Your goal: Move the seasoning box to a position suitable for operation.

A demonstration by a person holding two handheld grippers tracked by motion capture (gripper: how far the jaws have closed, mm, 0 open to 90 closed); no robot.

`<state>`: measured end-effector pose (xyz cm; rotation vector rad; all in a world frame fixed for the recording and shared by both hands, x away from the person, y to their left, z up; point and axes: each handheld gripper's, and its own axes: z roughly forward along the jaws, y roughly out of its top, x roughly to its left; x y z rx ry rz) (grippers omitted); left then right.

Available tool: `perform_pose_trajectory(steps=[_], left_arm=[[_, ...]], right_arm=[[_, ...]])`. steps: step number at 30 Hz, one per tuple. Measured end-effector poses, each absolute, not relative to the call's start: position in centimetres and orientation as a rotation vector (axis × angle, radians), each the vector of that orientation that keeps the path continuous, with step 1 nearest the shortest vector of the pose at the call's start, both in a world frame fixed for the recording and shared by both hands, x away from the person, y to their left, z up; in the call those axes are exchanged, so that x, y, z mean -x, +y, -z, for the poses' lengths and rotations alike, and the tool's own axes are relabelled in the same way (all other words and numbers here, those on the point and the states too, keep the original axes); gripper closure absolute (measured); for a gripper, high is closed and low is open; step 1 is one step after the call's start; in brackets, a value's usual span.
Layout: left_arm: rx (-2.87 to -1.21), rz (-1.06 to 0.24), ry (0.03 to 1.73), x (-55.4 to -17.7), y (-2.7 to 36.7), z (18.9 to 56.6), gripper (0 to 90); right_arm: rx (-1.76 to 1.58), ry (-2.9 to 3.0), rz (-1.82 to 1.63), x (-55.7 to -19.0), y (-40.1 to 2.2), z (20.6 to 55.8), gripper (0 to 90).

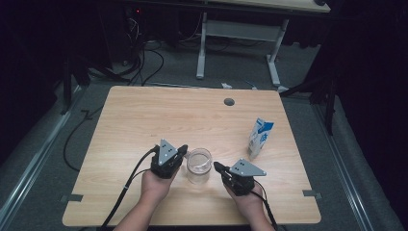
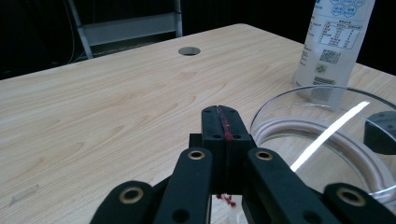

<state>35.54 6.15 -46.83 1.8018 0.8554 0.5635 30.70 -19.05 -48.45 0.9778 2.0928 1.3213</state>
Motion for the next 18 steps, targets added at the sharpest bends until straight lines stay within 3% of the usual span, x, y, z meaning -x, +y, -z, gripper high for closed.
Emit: perform_pose_trajectory(steps=[18], left_arm=[[-1.801,-0.559,0.86,-35.52,6.16,46.81,90.0]], right_arm=[[-0.957,2.105,-1.333,-30.56,-18.52,48.23,90.0]])
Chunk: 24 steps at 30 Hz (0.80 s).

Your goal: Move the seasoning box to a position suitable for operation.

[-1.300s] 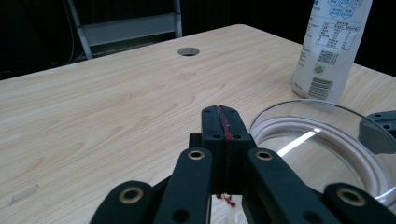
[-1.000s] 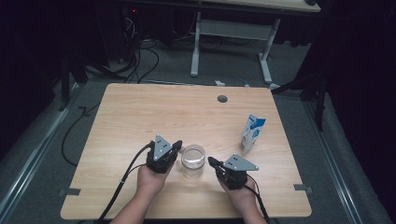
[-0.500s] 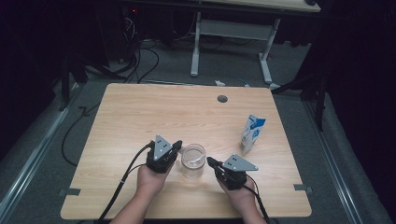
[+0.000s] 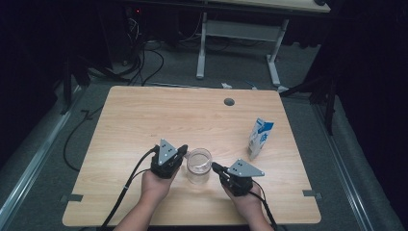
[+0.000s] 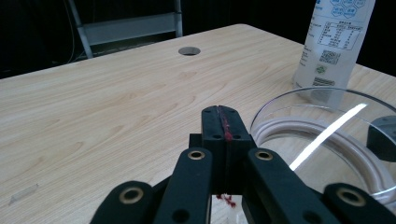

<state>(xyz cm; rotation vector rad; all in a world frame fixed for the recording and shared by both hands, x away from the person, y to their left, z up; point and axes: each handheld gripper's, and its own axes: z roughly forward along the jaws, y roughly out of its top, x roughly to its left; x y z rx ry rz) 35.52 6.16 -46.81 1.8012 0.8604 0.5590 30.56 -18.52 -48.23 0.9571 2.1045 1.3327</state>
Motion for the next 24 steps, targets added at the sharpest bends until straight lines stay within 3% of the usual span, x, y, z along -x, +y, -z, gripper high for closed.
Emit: perform_pose_trajectory(steps=[16,24], left_arm=[[-1.768,-0.496,0.898,-32.6,8.7,47.9,89.9],[-1.795,-0.444,0.879,-30.8,7.7,49.1,89.8]], right_arm=[[-0.937,2.087,-1.36,-30.6,-18.3,47.6,90.0],[-0.93,2.075,-1.371,-30.7,-18.1,47.1,89.9]])
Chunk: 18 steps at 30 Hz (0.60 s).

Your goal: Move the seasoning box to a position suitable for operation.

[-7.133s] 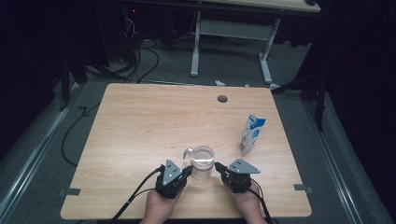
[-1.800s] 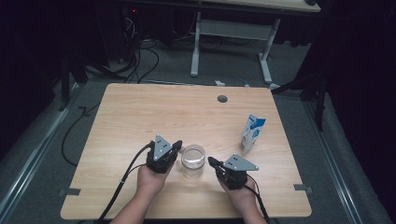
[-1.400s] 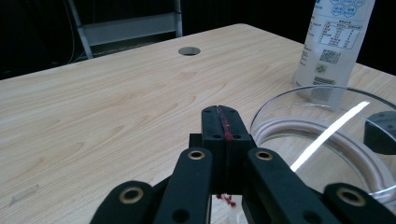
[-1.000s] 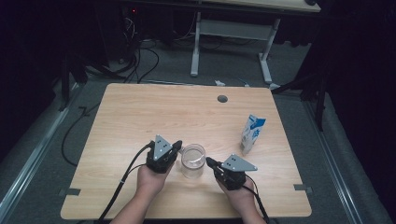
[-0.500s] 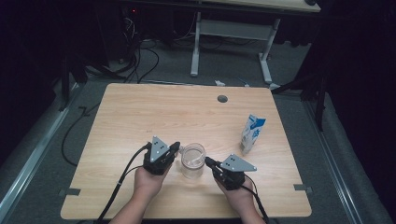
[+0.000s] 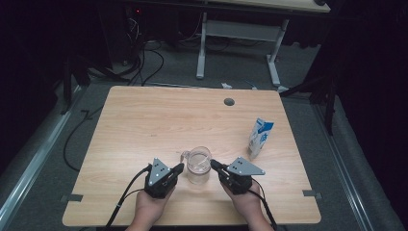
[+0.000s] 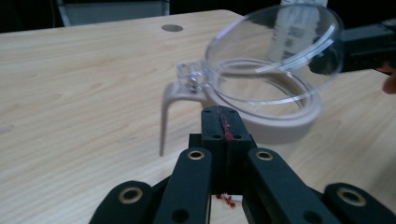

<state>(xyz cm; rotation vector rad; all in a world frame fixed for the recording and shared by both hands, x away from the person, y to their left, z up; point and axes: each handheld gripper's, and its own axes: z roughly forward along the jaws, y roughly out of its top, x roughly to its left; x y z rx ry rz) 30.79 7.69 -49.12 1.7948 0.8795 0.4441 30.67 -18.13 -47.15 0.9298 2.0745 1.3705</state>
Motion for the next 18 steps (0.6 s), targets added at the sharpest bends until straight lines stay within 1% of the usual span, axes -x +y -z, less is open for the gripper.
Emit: perform_pose_trajectory(steps=[18], left_arm=[[-1.775,-0.374,0.856,-30.07,6.93,48.52,89.5]], right_arm=[[-0.926,2.066,-1.381,-30.58,-18.06,46.93,89.9]])
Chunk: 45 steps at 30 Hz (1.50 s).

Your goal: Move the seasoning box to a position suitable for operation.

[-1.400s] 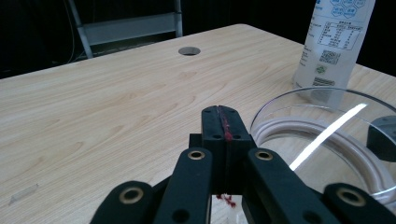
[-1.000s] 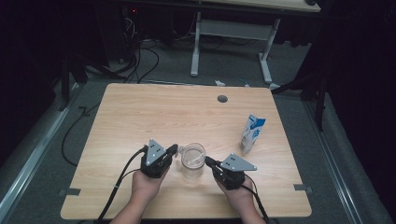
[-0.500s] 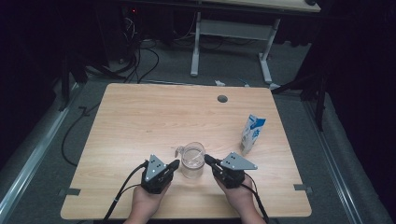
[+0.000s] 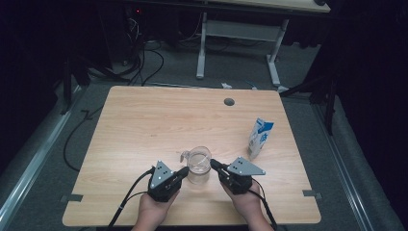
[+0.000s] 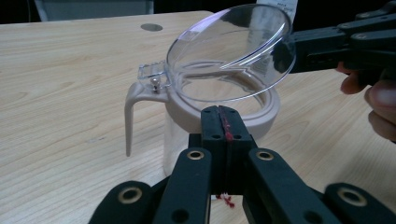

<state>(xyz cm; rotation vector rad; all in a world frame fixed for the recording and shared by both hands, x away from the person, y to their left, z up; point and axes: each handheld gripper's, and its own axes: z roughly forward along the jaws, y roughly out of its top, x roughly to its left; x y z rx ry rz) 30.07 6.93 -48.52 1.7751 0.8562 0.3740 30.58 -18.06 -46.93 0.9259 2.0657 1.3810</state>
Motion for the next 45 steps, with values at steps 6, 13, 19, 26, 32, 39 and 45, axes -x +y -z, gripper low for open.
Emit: perform_pose_trajectory(steps=[6,13,19,26,32,39,45], left_arm=[[-1.771,-0.371,0.856,-30.0,6.4,48.5,89.5],[-1.758,-0.376,0.853,-30.0,6.1,48.3,89.6],[-1.744,-0.386,0.853,-30.1,6.1,48.0,89.6],[-1.717,-0.404,0.862,-30.4,6.4,47.6,89.6],[-1.696,-0.404,0.874,-30.7,6.7,47.3,89.6],[-1.685,-0.416,0.898,-31.1,7.3,47.1,89.6],[-1.678,-0.427,0.914,-31.5,7.7,47.0,89.6]], right_arm=[[-0.924,2.068,-1.381,-30.5,-18.0,46.9,89.9],[-0.909,2.084,-1.384,-30.5,-17.7,47.2,89.9],[-0.889,2.108,-1.378,-30.5,-17.1,47.5,90.0],[-0.898,2.11,-1.368,-30.5,-17.1,47.7,90.0],[-0.898,2.107,-1.377,-30.5,-17.1,47.8,90.0],[-0.899,2.106,-1.384,-30.5,-17.1,47.8,90.0],[-0.899,2.108,-1.382,-30.5,-17.1,47.8,89.9]])
